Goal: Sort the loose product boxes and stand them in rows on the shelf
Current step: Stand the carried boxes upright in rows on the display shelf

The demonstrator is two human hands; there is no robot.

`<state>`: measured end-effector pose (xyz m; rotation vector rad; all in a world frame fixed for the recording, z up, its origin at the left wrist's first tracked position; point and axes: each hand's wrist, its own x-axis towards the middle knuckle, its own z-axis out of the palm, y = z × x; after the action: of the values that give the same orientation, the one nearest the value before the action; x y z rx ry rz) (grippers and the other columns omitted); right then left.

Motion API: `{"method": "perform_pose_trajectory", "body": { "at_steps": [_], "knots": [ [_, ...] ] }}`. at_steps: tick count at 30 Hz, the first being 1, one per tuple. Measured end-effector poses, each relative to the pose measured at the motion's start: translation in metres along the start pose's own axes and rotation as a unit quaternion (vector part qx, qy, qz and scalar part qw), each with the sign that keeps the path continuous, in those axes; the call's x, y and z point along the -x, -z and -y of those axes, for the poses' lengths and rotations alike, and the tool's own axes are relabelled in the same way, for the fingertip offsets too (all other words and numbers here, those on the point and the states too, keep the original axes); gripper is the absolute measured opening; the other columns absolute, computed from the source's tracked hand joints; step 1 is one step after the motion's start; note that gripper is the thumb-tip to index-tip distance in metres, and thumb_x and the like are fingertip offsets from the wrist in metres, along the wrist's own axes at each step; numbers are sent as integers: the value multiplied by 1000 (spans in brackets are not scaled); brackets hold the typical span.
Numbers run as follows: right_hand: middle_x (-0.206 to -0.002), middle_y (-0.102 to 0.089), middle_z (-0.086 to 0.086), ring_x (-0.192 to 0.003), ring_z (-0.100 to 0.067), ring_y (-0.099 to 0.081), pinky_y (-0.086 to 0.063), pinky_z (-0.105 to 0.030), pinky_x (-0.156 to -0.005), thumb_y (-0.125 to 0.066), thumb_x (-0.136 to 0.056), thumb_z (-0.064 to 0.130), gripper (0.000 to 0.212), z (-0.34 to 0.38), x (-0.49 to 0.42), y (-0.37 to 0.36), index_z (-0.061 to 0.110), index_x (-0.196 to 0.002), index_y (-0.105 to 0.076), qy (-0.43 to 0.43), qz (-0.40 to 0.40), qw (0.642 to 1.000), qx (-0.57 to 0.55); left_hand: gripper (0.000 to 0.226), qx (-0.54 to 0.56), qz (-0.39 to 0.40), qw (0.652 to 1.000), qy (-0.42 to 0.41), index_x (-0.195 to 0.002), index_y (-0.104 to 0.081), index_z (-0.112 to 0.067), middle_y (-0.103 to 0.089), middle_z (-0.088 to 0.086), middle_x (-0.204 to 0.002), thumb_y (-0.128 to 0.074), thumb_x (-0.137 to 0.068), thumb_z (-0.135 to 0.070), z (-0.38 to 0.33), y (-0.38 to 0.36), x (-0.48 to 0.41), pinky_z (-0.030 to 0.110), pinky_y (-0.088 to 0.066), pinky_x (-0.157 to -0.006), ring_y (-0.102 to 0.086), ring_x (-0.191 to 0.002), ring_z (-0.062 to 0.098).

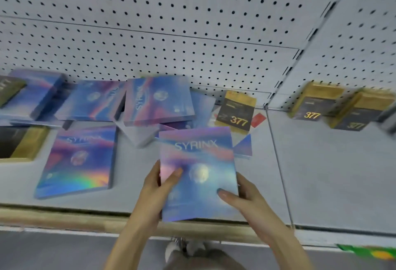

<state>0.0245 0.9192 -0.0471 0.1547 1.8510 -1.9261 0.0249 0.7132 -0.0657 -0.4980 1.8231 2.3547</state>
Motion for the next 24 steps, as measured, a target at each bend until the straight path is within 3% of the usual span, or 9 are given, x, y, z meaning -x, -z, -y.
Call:
{"method": "perform_pose_trajectory", "body": {
  "at_steps": [3,6,8,10,14,16,20,24],
  "knots": [
    [-112,-71,13,-107,-4,-64,-51,-20,-88,-63,-91,12,29,4,-9,-11,21,-118,-60,1,35,999,42,32,26,-54,998,-12,-113,-64,-16,-73,3,-106,-67,-82,-20,2,10,6,34,-57,-80,-68,-101,24],
    [-94,-71,5,-86,-13,-66,-51,-26,-76,-60,-94,20,13,5,-24,-19,17,-107,-63,14,37,993,112,53,28,-100,994,-32,-113,-64,-20,-73,2,-108,-76,-69,-46,1,20,13,38,-57,-83,-68,-101,23],
    [-84,-68,0,-72,-15,-63,-51,-25,-65,-59,-95,19,7,9,-39,-20,16,-97,-64,18,-13,996,84,47,25,-133,990,-46,-113,-64,-27,-72,-1,-110,-73,-70,-43,0,27,15,38,-56,-87,-68,-101,20],
    [-90,-69,-6,-74,-15,-67,-55,-23,-65,-60,-93,15,5,16,-54,-10,14,-96,-63,20,-134,991,0,53,27,-160,985,-58,-118,-61,-28,-70,-2,-114,-69,-67,-40,-1,36,18,29,-57,-82,-68,-100,15],
    [-107,-62,-4,-94,-18,-62,-49,-24,-73,-68,-88,24,28,31,-89,24,15,-110,-53,79,-390,917,-13,77,20,-195,978,-71,-112,-64,-24,-71,0,-110,-79,-48,-64,-2,56,26,22,-57,-70,-69,-92,13],
    [-115,-57,-5,-101,-19,-59,-43,-24,-76,-70,-86,30,41,35,-113,34,14,-118,-50,77,-452,888,43,66,33,-205,975,-74,-115,-63,-19,-70,4,-113,-74,-60,-52,-2,61,27,19,-56,-68,-68,-87,9],
    [-130,-42,-16,-119,-32,-47,-44,-41,-90,-74,-79,42,72,30,-148,34,8,-131,-38,21,-474,870,136,38,61,-209,974,-63,-122,-59,-12,-69,5,-109,-58,-87,-24,1,62,30,19,-56,-64,-68,-80,6],
    [-127,-51,-14,-105,-25,-55,-46,-32,-84,-76,-80,32,67,25,-146,47,10,-132,-39,4,-441,896,59,27,61,-207,975,-52,-108,-64,-16,-71,0,-100,-61,-83,-25,6,61,30,19,-56,-62,-68,-77,4]
  ]
}}
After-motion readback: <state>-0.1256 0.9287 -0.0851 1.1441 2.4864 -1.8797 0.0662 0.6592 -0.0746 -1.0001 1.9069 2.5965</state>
